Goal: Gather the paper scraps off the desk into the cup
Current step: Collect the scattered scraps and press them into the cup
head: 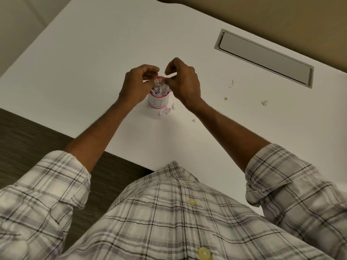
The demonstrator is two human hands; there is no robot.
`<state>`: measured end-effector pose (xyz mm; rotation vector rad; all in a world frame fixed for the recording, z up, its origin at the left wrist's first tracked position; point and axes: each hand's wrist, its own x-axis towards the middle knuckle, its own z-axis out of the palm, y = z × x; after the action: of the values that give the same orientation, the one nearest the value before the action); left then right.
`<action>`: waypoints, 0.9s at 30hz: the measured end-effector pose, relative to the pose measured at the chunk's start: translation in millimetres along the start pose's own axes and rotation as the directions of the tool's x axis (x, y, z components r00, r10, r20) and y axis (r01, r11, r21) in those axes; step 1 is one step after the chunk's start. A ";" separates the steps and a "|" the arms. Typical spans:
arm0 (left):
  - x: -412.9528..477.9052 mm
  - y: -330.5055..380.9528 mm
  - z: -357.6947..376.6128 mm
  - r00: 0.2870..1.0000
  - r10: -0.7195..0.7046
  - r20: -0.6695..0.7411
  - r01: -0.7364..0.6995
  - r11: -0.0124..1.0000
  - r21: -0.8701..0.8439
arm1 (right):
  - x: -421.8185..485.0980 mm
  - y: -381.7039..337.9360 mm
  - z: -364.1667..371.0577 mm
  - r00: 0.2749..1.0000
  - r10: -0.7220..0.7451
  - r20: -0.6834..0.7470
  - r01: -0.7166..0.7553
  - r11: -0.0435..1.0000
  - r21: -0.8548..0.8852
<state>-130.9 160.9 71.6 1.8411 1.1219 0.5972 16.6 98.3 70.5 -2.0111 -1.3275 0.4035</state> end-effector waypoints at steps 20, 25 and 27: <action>21.5 2.5 29.1 0.919 -0.027 0.394 -0.278 0.663 0.695 | -84.9 108.9 37.1 0.801 -0.424 0.423 0.584 0.708 -0.397; 33.1 0.0 36.6 0.920 -0.082 0.382 -0.241 0.651 0.720 | -101.6 137.4 22.5 0.847 -0.419 0.328 0.528 0.739 -0.418; 38.6 -4.9 37.0 0.902 -0.124 0.413 -0.249 0.633 0.733 | -113.6 154.2 10.9 0.862 -0.421 0.282 0.507 0.736 -0.449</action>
<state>-86.9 180.0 47.4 2.5877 1.0766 -0.3668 66.7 -37.2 -55.8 -1.9618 -2.1618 -0.0402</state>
